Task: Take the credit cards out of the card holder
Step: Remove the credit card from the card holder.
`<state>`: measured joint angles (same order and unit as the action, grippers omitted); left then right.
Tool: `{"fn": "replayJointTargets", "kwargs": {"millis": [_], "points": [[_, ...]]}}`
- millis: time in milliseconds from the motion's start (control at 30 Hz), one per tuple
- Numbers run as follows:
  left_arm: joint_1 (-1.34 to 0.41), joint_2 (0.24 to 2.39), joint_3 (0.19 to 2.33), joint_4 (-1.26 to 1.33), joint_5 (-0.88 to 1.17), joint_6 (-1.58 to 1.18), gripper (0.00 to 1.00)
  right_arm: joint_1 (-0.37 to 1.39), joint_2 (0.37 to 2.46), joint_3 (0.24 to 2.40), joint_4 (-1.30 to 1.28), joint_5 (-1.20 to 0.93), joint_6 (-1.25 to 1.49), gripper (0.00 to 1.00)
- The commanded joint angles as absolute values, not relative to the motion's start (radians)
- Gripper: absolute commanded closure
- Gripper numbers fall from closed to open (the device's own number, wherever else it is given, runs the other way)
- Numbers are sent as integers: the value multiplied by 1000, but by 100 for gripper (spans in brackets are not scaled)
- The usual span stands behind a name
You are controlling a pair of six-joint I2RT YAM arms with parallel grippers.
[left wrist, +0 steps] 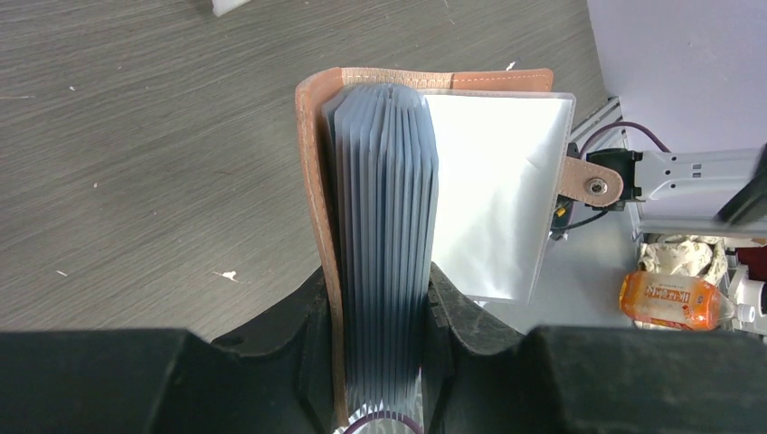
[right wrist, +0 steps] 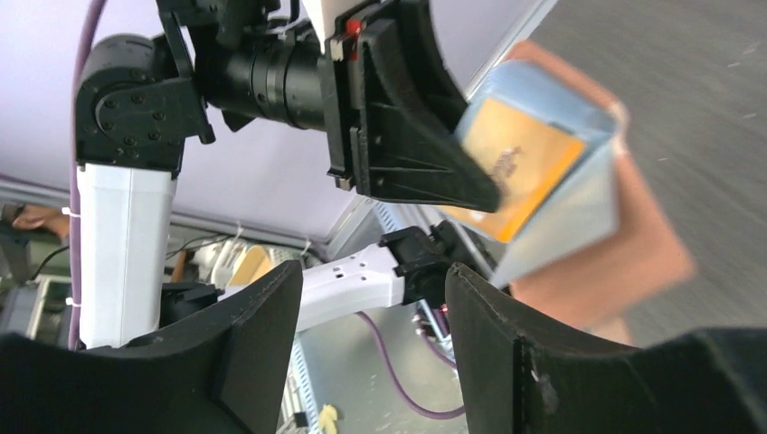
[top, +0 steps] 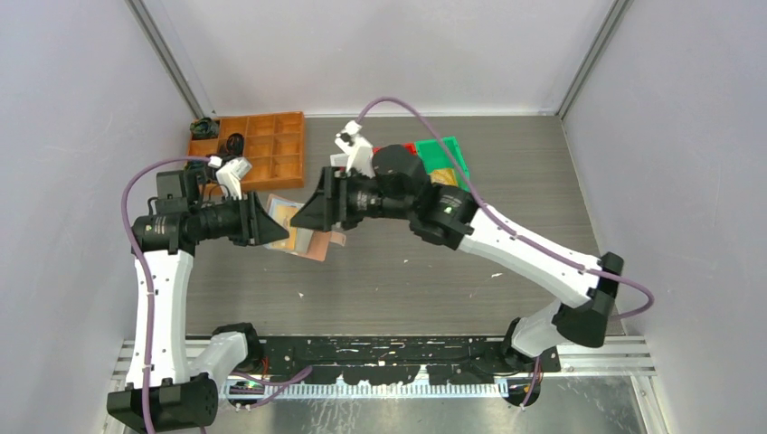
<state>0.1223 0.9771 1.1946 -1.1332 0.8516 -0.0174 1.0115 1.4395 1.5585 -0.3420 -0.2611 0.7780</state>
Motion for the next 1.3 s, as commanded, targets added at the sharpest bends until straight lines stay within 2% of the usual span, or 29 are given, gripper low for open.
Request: {"fn": "replayJointTargets", "kwargs": {"millis": [0, 267, 500, 700, 767, 1133, 1267], "points": [[124, 947, 1221, -1077, 887, 9, 100, 1059, 1526, 1590, -194, -325, 855, 36], [124, 929, 1233, -1081, 973, 14, 100, 1051, 1578, 1487, -100, -322, 913, 37], [124, 917, 1247, -1075, 1167, -29, 92, 1011, 1464, 1246, 69, -352, 968, 37], [124, 936, 1235, -1013, 1362, -151, 75, 967, 1434, 1146, 270, -451, 1067, 37], [124, 936, 1214, -948, 1414, -233, 74, 961, 1441, 1141, 334, -488, 1096, 38], [124, 864, 1180, -776, 1462, -447, 74, 917, 1435, 1185, 364, -530, 1124, 45], [124, 844, 1178, -776, 1465, -472, 81, 887, 1425, 1192, 363, -525, 1121, 49]]}}
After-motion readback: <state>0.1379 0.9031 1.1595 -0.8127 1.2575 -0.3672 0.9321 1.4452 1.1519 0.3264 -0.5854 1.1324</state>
